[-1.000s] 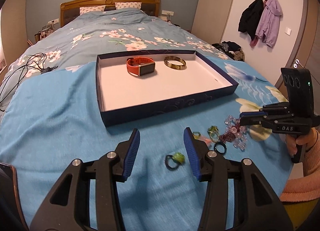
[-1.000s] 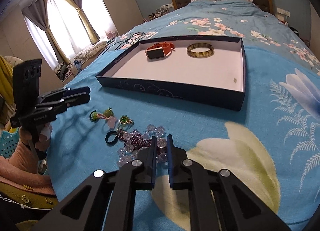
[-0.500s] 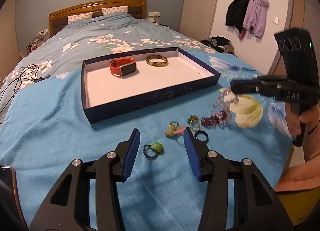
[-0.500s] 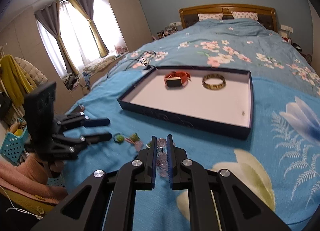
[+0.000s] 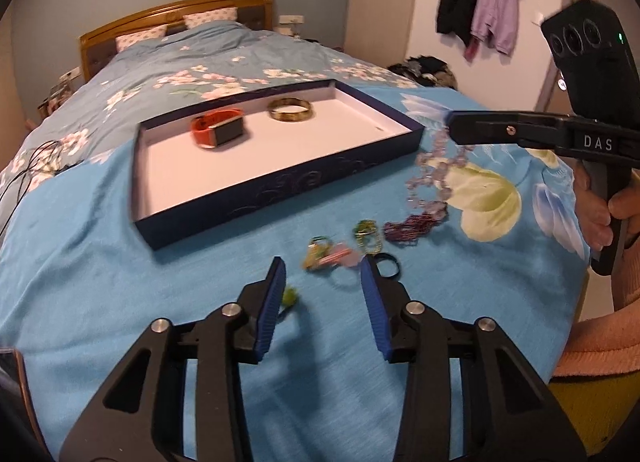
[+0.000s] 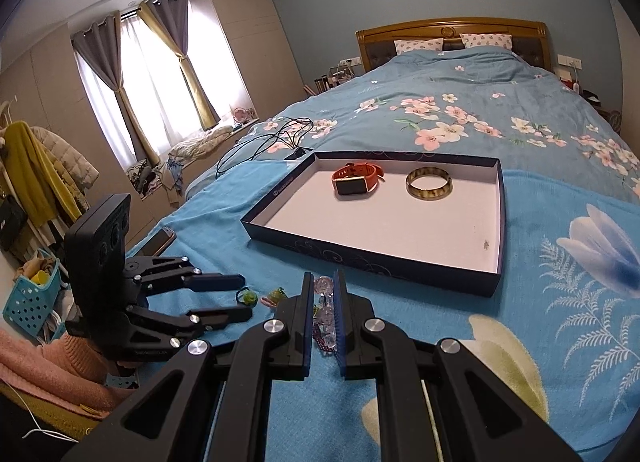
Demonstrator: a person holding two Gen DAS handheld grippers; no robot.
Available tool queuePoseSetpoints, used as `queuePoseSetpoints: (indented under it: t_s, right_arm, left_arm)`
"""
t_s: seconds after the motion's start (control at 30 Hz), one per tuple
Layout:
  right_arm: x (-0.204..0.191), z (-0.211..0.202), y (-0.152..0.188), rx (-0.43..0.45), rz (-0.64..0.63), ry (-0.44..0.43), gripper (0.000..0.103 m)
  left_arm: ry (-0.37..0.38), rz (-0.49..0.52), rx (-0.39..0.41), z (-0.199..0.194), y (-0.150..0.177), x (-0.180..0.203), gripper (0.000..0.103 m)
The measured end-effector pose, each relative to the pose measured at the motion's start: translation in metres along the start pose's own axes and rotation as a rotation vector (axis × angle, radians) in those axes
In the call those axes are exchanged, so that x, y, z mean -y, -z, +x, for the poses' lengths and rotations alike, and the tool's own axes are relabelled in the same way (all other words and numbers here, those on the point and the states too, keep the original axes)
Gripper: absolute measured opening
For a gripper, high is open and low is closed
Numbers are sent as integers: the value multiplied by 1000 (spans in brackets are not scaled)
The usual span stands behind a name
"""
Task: Organize jewelry
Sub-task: 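Grasp the crystal bead bracelet with the right gripper while the left gripper grasps the pink ring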
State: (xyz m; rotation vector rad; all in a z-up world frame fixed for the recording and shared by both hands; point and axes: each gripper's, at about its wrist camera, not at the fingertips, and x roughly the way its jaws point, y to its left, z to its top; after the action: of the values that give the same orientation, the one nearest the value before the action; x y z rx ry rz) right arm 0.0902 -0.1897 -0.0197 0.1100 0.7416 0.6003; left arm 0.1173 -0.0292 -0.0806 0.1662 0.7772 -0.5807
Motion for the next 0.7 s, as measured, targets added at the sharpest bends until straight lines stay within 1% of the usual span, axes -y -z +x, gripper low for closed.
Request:
queuePoseSetpoints:
  t_s: [0.07, 0.1, 0.3, 0.4, 0.47, 0.5, 0.57, 0.7]
  right_arm:
    - [1, 0, 0, -1, 4, -2, 8]
    - [1, 0, 1, -2, 7, -3, 8]
    - [4, 1, 4, -2, 20, -11, 8]
    - [5, 3, 5, -7, 23, -16, 8]
    - [6, 4, 6, -11, 27, -17, 8]
    - [7, 5, 7, -12, 30, -20, 8]
    - [7, 5, 7, -14, 32, -21, 8]
    - [9, 6, 8, -13, 39, -22, 8]
  left_arm:
    - [20, 2, -22, 7, -2, 4, 26]
    - [23, 8, -29, 9, -4, 5, 24]
    - [-10, 25, -26, 13, -9, 9, 23]
    - [1, 46, -43, 17, -8, 13, 23]
    - [5, 53, -58, 20, -9, 13, 15]
    - [4, 58, -65, 22, -9, 14, 15]
    - [-4, 73, -83, 25, -8, 17, 8]
    - [-7, 70, -88, 27, -8, 15, 4]
